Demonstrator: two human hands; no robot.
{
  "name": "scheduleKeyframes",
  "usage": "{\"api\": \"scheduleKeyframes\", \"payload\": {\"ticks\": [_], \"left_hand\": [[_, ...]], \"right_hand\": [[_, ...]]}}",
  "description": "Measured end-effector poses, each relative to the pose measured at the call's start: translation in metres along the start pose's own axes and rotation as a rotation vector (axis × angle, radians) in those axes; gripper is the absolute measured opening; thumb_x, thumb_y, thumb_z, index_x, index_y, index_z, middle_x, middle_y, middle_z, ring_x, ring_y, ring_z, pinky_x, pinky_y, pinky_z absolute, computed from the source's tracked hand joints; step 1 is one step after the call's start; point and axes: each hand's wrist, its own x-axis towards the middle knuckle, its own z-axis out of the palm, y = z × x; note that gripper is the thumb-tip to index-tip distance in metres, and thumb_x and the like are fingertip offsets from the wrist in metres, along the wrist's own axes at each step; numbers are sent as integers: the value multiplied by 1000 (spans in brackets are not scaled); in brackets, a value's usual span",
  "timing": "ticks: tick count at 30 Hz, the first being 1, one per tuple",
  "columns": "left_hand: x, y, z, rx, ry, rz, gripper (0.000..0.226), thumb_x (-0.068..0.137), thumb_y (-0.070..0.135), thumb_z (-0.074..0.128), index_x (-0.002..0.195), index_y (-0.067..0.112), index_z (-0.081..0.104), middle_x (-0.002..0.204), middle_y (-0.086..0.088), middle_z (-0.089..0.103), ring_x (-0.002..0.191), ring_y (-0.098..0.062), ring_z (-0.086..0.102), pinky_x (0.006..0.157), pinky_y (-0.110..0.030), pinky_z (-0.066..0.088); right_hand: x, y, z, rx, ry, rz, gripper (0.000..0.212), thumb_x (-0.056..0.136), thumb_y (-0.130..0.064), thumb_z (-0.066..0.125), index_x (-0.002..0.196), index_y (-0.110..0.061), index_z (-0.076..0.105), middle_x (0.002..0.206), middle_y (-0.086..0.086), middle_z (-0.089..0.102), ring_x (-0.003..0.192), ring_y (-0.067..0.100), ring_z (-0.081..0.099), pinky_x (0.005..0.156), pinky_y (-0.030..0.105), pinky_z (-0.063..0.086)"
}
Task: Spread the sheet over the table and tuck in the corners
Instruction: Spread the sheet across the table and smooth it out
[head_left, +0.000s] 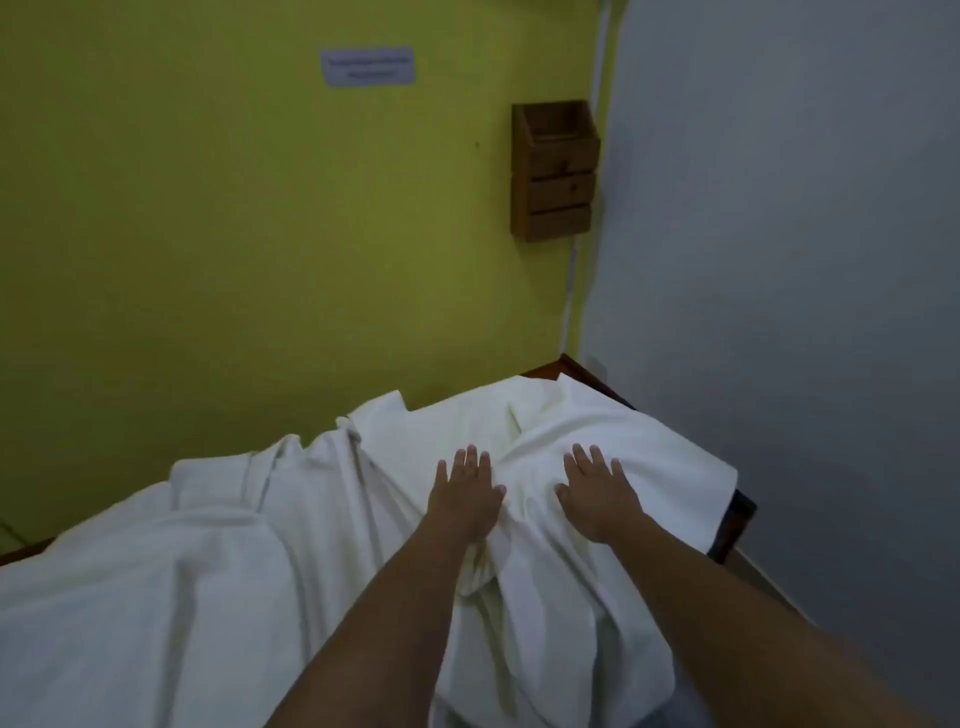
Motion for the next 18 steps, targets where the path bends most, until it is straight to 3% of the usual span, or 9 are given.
{"api": "scheduleKeyframes", "payload": {"ticks": [4, 11, 15, 18], "left_hand": [[19, 10, 25, 15, -75, 47, 60, 104, 39, 18, 152, 8, -1, 160, -13, -6, 148, -25, -5, 119, -44, -3], [52, -2, 71, -14, -61, 253, 60, 103, 37, 18, 152, 8, -2, 161, -12, -1, 148, -24, -2, 119, -40, -1], [74, -21, 81, -168, 95, 357, 59, 103, 40, 18, 152, 13, 0, 161, -2, 1, 148, -12, -3, 119, -32, -5], [100, -27, 80, -154, 143, 407, 59, 103, 39, 19, 152, 14, 1, 161, 0, 2, 148, -11, -3, 120, -31, -6]], "right_hand": [[-2, 9, 24, 41, -9, 86, 59, 103, -39, 17, 151, -8, 8, 161, 10, 1, 148, 28, -1, 118, 45, 2], [32, 3, 55, 251, 17, 278, 61, 102, -43, 17, 151, -7, 10, 161, 10, 6, 148, 26, 4, 119, 44, 4], [47, -11, 79, 271, 75, 336, 64, 100, -46, 17, 151, -7, 10, 160, 11, 9, 148, 27, 6, 119, 44, 5], [50, -15, 98, 180, 118, 369, 65, 100, -48, 17, 151, -8, 10, 160, 11, 10, 148, 28, 7, 119, 45, 6]]}}
